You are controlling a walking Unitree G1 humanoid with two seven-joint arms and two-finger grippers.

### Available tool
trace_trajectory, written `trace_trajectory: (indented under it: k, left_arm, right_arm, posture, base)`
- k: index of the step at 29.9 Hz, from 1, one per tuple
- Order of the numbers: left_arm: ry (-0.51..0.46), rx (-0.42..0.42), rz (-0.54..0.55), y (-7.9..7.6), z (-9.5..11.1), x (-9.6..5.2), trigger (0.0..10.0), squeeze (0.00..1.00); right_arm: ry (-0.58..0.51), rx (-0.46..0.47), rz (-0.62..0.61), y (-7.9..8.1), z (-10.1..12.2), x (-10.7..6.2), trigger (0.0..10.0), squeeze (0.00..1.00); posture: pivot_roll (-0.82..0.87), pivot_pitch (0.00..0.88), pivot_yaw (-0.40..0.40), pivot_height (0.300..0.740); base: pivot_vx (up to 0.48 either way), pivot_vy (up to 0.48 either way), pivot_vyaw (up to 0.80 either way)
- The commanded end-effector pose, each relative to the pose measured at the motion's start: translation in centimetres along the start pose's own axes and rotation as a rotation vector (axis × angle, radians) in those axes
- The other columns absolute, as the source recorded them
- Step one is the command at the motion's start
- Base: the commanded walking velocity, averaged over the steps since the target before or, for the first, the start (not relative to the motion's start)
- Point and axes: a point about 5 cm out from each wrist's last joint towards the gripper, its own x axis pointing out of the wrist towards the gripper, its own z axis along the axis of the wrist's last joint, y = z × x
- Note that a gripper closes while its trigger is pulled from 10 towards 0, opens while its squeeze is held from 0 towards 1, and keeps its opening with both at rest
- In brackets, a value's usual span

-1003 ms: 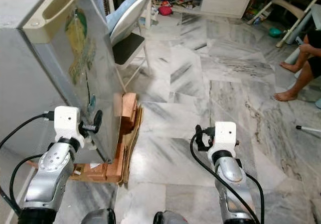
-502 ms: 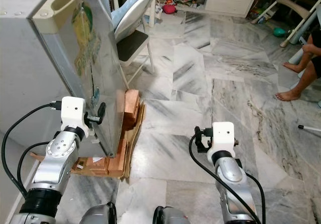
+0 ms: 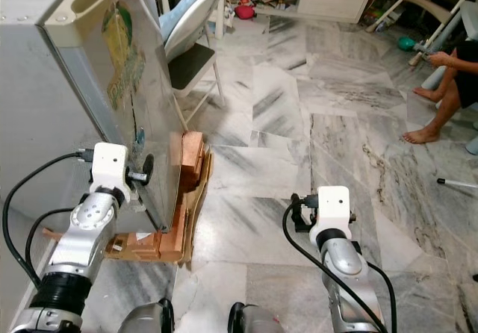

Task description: Restocking fridge

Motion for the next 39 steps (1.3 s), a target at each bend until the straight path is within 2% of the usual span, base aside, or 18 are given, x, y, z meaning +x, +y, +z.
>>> trace_trajectory:
  k: [1, 7, 13, 17, 20, 22, 23, 24, 25, 26, 29, 30, 31, 32, 35, 37, 38, 39]
  left_arm:
    - [0.005, 0.01, 0.003, -0.1, 0.0, 0.1, 10.0, 0.0]
    - [-0.018, 0.003, 0.004, -0.2, 0.8, 0.6, 10.0, 0.0]
    - [-0.092, -0.013, -0.027, -0.9, 2.7, 1.5, 10.0, 0.0]
    - [-0.155, 0.009, -0.085, -2.6, 4.6, 2.3, 10.0, 0.0]
    - [-0.197, -0.031, -0.128, -4.0, 6.1, 2.7, 10.0, 0.0]
    - [-0.232, -0.048, -0.184, -5.5, 7.4, 2.8, 10.0, 0.0]
    - [-0.269, -0.065, -0.283, -7.5, 8.6, 2.4, 10.0, 0.0]
    - [-0.312, -0.054, -0.427, -10.3, 9.7, 1.5, 10.0, 0.0]
    - [-0.312, -0.054, -0.427, -10.3, 9.7, 1.5, 10.0, 0.0]
    - [-0.35, -0.038, -0.562, -12.8, 10.4, 0.2, 10.0, 0.0]
    - [-0.391, -0.043, -0.771, -16.2, 11.4, -2.3, 10.0, 0.0]
    - [-0.404, -0.067, -0.9, -18.4, 12.0, -4.2, 10.0, 0.0]
    - [-0.404, -0.067, -0.9, -18.4, 12.0, -4.2, 10.0, 0.0]
    - [-0.407, -0.081, -0.944, -19.2, 12.1, -5.0, 10.0, 0.0]
    - [-0.398, -0.086, -0.904, -18.8, 11.8, -4.4, 10.0, 0.0]
    - [-0.376, -0.088, -0.81, -17.3, 11.2, -3.0, 10.0, 0.0]
    - [-0.368, -0.091, -0.73, -15.2, 10.9, -1.9, 10.0, 0.0]
    - [-0.368, -0.091, -0.73, -15.2, 10.9, -1.9, 10.0, 0.0]
  right_arm:
    - [0.002, -0.001, 0.0, 0.0, 0.1, 0.0, 10.0, 0.0]
    - [0.005, 0.003, 0.003, 0.1, 0.0, 0.0, 10.0, 0.0]
    - [0.014, -0.022, -0.016, -0.1, -0.1, 0.0, 10.0, 0.0]
    - [0.068, -0.02, -0.074, -1.1, -0.9, 0.3, 10.0, 0.0]
    - [0.095, -0.017, -0.067, -1.0, -1.2, 0.5, 10.0, 0.0]
    - [0.127, -0.051, -0.067, -1.0, -1.5, 0.5, 10.0, 0.0]
    - [0.18, -0.078, -0.072, -1.1, -2.2, 0.4, 10.0, 0.0]
    - [0.219, -0.094, -0.075, -1.3, -2.7, 0.3, 10.0, 0.0]
    - [0.219, -0.094, -0.075, -1.3, -2.7, 0.3, 10.0, 0.0]
    - [0.234, -0.098, -0.076, -1.4, -3.0, 0.2, 10.0, 0.0]
    - [0.258, -0.1, -0.067, -1.5, -3.3, 0.1, 10.0, 0.0]
    - [0.269, -0.096, -0.056, -1.5, -3.5, 0.1, 10.0, 0.0]
    - [0.269, -0.096, -0.056, -1.5, -3.5, 0.1, 10.0, 0.0]
    - [0.272, -0.099, -0.039, -1.3, -3.6, 0.1, 10.0, 0.0]
    - [0.269, -0.106, -0.033, -1.2, -3.5, 0.2, 10.0, 0.0]
    - [0.266, -0.109, -0.029, -1.1, -3.3, 0.2, 10.0, 0.0]
    - [0.239, -0.1, -0.034, -1.1, -3.0, 0.3, 10.0, 0.0]
    - [0.239, -0.1, -0.034, -1.1, -3.0, 0.3, 10.0, 0.0]
  posture:
    - [0.01, 0.136, -0.067, 0.74]
    - [0.02, 0.135, -0.062, 0.74]
    - [0.02, 0.13, -0.062, 0.74]
    - [0.03, 0.125, -0.064, 0.74]
    - [0.03, 0.123, -0.064, 0.74]
    - [0.03, 0.121, -0.065, 0.74]
    - [0.03, 0.121, -0.065, 0.74]
    - [0.02, 0.124, -0.063, 0.74]
    - [0.02, 0.124, -0.063, 0.74]
    - [0.03, 0.123, -0.064, 0.74]
    - [0.03, 0.12, -0.065, 0.74]
    - [0.02, 0.119, -0.065, 0.74]
    - [0.02, 0.119, -0.065, 0.74]
    - [0.02, 0.117, -0.065, 0.74]
    - [0.02, 0.116, -0.066, 0.74]
    - [0.02, 0.115, -0.066, 0.74]
    - [0.02, 0.114, -0.066, 0.74]
    - [0.02, 0.114, -0.066, 0.74]
  base:
    - [0.0, 0.0, 0.0]
    - [0.0, 0.0, 0.0]
    - [0.0, 0.0, 0.0]
    - [0.0, 0.0, 0.0]
    - [0.0, 0.0, 0.0]
    - [0.0, 0.0, 0.0]
    - [0.0, 0.0, 0.0]
    - [0.0, 0.0, 0.0]
    - [0.0, 0.0, 0.0]
    - [0.0, 0.0, 0.0]
    - [0.0, 0.0, 0.0]
    - [0.0, 0.0, 0.0]
    - [0.0, 0.0, 0.0]
    - [0.0, 0.0, 0.0]
    - [0.0, 0.0, 0.0]
    - [0.0, 0.0, 0.0]
    - [0.0, 0.0, 0.0]
    - [0.0, 0.0, 0.0]
